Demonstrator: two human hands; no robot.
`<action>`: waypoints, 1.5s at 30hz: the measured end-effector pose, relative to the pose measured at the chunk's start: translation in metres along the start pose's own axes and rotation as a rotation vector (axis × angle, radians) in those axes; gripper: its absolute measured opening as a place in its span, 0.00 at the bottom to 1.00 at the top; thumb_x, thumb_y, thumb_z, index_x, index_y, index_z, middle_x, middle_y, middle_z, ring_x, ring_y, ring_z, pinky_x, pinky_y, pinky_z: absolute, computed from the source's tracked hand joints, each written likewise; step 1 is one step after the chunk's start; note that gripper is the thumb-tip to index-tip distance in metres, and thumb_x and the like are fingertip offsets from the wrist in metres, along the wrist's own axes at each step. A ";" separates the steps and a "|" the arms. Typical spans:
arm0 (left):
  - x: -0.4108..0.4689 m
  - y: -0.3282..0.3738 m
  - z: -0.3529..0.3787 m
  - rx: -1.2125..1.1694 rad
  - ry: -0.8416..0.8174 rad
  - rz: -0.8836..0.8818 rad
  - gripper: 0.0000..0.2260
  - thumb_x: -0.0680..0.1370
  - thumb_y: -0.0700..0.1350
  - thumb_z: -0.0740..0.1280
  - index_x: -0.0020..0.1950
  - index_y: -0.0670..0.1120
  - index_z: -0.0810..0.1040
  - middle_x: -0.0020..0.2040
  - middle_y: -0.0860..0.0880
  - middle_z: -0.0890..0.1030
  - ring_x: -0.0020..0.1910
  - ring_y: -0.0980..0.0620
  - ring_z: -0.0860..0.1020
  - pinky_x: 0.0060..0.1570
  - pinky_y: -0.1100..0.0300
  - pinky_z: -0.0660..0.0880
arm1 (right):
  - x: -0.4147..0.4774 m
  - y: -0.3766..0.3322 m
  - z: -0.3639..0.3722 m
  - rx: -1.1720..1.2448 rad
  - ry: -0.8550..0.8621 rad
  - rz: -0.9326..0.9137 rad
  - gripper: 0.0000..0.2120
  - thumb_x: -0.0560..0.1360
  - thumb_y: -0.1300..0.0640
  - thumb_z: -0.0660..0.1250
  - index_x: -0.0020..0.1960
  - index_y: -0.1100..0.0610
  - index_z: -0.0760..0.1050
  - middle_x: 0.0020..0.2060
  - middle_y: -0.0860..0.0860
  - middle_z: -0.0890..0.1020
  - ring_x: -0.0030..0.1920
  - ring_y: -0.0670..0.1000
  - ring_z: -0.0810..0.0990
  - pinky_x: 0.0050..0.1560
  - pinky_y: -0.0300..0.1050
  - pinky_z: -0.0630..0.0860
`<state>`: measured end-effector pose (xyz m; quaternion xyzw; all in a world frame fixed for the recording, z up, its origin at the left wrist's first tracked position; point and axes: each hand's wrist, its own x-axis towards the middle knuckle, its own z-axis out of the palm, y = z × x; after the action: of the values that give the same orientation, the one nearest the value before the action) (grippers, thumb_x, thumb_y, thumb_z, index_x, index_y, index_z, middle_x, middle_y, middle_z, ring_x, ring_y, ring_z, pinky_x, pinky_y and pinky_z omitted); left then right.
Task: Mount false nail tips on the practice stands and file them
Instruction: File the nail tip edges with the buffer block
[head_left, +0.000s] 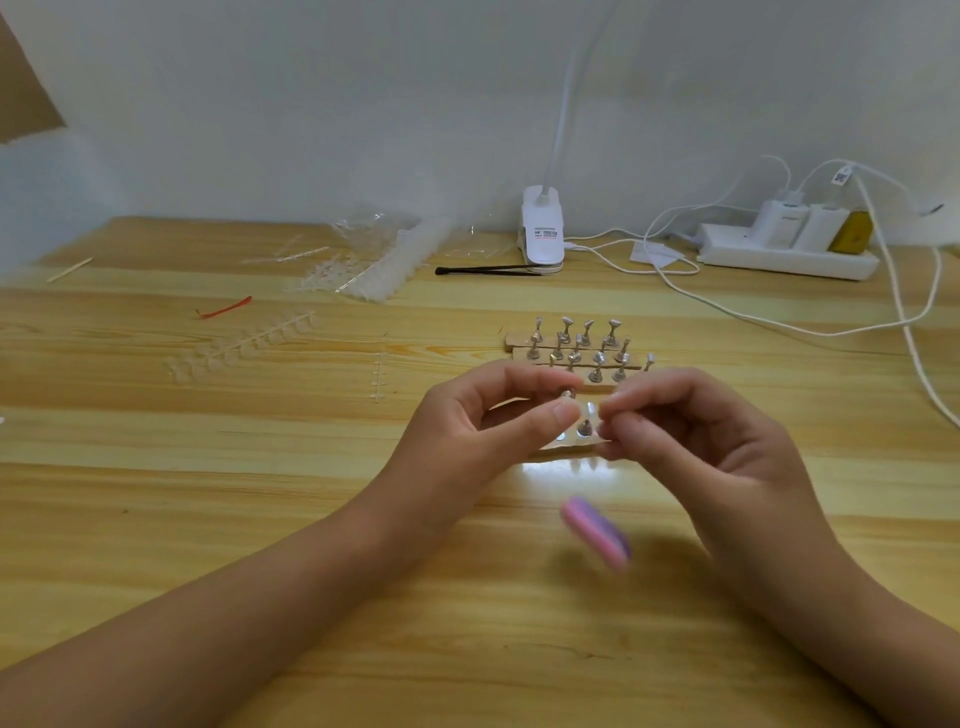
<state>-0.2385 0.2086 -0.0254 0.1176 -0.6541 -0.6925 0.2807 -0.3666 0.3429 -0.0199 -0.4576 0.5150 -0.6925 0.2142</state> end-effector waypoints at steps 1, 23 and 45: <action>0.000 -0.001 0.000 0.005 0.005 0.002 0.08 0.73 0.44 0.72 0.51 0.51 0.85 0.45 0.55 0.85 0.44 0.62 0.82 0.44 0.70 0.75 | 0.000 0.001 0.000 -0.024 -0.013 0.022 0.04 0.70 0.59 0.70 0.44 0.58 0.80 0.41 0.53 0.82 0.41 0.50 0.82 0.45 0.39 0.79; -0.002 0.004 -0.004 0.064 0.063 0.004 0.10 0.73 0.47 0.72 0.54 0.53 0.84 0.54 0.53 0.84 0.53 0.60 0.82 0.48 0.72 0.74 | 0.006 -0.011 -0.042 -0.836 -0.851 0.185 0.20 0.72 0.42 0.70 0.63 0.34 0.72 0.54 0.40 0.73 0.59 0.41 0.71 0.53 0.31 0.69; -0.003 -0.003 -0.004 0.115 -0.034 -0.023 0.12 0.69 0.54 0.74 0.51 0.55 0.84 0.54 0.53 0.85 0.54 0.52 0.83 0.54 0.63 0.78 | 0.006 -0.010 -0.016 0.059 -0.061 0.136 0.16 0.66 0.45 0.78 0.51 0.50 0.81 0.46 0.54 0.85 0.47 0.52 0.85 0.48 0.41 0.80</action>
<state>-0.2348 0.2066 -0.0292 0.1293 -0.6961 -0.6587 0.2547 -0.3820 0.3504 -0.0095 -0.4360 0.5177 -0.6767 0.2898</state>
